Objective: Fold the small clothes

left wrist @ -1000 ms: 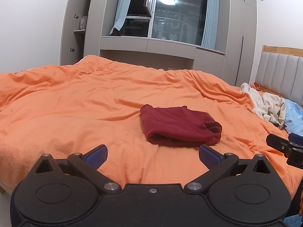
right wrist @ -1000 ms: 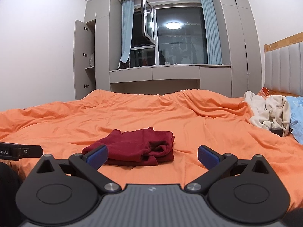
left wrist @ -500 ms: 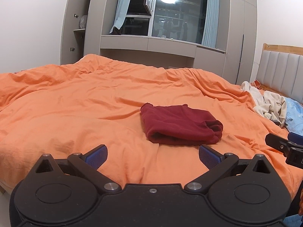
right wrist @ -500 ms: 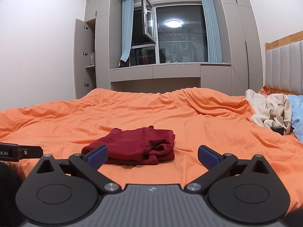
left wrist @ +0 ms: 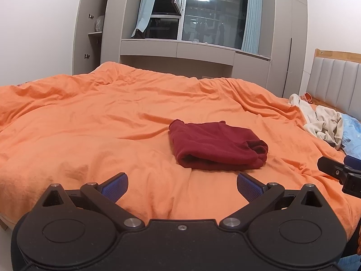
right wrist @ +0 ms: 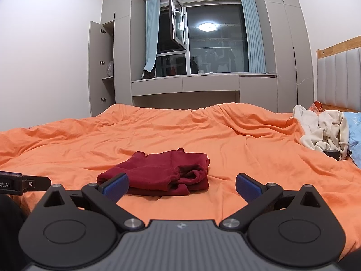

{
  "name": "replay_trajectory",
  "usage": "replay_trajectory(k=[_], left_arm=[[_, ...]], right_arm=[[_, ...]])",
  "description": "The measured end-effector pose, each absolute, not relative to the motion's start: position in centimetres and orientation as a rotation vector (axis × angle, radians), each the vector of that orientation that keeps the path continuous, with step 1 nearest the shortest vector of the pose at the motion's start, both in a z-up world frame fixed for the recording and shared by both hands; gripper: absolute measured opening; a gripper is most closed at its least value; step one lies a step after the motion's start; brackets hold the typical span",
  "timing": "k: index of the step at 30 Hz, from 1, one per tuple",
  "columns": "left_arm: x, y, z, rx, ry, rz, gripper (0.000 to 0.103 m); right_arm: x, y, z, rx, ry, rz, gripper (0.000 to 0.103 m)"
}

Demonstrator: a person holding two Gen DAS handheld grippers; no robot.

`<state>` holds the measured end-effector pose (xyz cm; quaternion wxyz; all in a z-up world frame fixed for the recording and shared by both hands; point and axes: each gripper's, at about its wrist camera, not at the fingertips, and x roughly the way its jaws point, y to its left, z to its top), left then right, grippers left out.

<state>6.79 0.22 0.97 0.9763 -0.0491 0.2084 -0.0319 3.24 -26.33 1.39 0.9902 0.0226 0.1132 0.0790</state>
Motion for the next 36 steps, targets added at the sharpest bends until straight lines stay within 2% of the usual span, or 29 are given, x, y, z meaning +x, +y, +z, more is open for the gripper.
replay_trajectory(k=[36], left_arm=[[7.9, 0.5, -0.4, -0.115, 0.465, -0.057, 0.102]], right_arm=[[4.8, -25.9, -0.2, 0.044, 0.291, 0.158, 0.103]])
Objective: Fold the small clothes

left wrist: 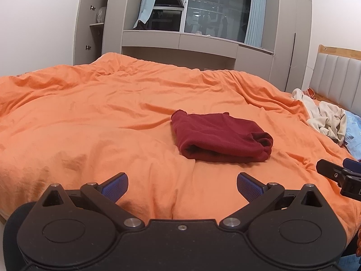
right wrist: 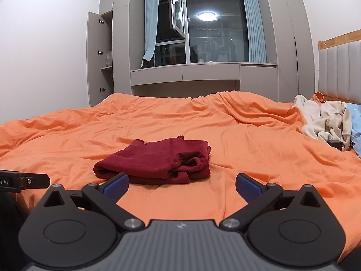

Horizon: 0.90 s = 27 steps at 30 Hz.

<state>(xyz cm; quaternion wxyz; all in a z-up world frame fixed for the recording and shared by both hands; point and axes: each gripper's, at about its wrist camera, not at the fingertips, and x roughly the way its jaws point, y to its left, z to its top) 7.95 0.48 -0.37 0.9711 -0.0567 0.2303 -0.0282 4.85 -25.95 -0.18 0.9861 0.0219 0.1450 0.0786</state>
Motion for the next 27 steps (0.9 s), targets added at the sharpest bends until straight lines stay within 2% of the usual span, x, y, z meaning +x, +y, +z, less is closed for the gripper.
replay_trajectory(k=[22, 27], left_arm=[[9.7, 0.1, -0.8, -0.086, 0.504, 0.020, 0.102], [10.0, -0.1, -0.6, -0.069, 0.465, 0.038, 0.102]], right_arm=[[7.1, -25.6, -1.7, 0.045, 0.349, 0.160, 0.103], [7.9, -25.5, -2.2, 0.044, 0.368, 0.160, 0.103]])
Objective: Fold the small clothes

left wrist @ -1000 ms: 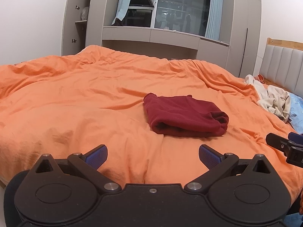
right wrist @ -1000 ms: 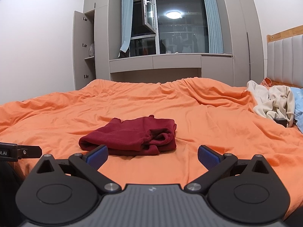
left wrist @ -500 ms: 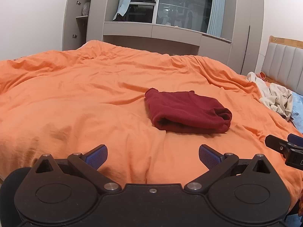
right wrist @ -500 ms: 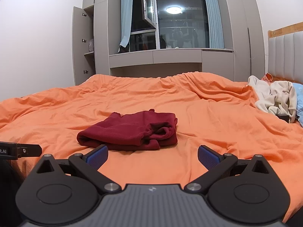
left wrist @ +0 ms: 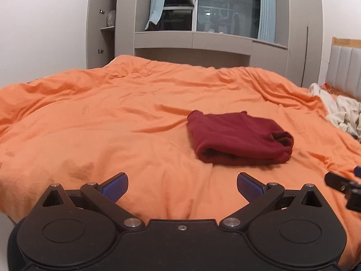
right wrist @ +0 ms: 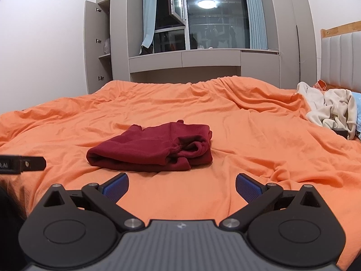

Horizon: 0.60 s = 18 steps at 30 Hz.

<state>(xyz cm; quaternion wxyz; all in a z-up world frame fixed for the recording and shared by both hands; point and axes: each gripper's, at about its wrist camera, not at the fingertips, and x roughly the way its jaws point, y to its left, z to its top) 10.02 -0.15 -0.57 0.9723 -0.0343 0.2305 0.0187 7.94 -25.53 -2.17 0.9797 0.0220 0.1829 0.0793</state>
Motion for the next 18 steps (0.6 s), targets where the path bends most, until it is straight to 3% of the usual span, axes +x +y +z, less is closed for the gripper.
replay_trajectory(k=[18], left_arm=[[12.5, -0.1, -1.3, -0.076, 0.492, 0.054, 0.102]], right_arm=[[10.4, -26.1, -3.0, 0.072, 0.412, 0.144, 0.103]])
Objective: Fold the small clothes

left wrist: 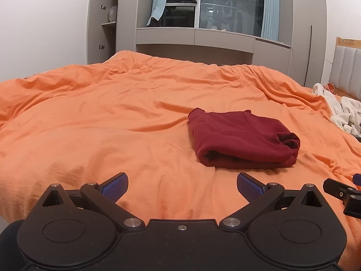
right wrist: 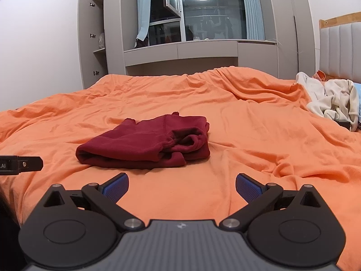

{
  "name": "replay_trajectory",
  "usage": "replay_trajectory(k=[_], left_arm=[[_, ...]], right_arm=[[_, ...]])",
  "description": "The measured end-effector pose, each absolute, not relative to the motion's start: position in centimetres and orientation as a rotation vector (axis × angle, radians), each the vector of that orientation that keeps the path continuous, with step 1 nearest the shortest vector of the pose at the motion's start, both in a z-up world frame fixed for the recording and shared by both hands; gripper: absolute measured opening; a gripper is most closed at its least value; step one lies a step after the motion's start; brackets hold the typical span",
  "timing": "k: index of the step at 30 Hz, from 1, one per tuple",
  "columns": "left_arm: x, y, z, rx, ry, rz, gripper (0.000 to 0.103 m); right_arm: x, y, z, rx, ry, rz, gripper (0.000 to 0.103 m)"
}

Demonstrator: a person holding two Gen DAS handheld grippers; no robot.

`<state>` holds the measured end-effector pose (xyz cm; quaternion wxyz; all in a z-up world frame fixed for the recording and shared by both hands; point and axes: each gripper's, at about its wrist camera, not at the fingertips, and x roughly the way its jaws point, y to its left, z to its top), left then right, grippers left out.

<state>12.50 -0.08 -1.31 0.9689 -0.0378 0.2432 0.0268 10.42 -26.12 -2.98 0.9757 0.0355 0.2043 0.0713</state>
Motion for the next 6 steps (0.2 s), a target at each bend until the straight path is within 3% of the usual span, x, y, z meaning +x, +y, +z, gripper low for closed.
replay_trajectory(k=[6], left_arm=[[13.08, -0.17, -1.47, -0.069, 0.501, 0.060, 0.102]], right_arm=[[11.45, -27.10, -2.95, 0.098, 0.432, 0.122, 0.103]])
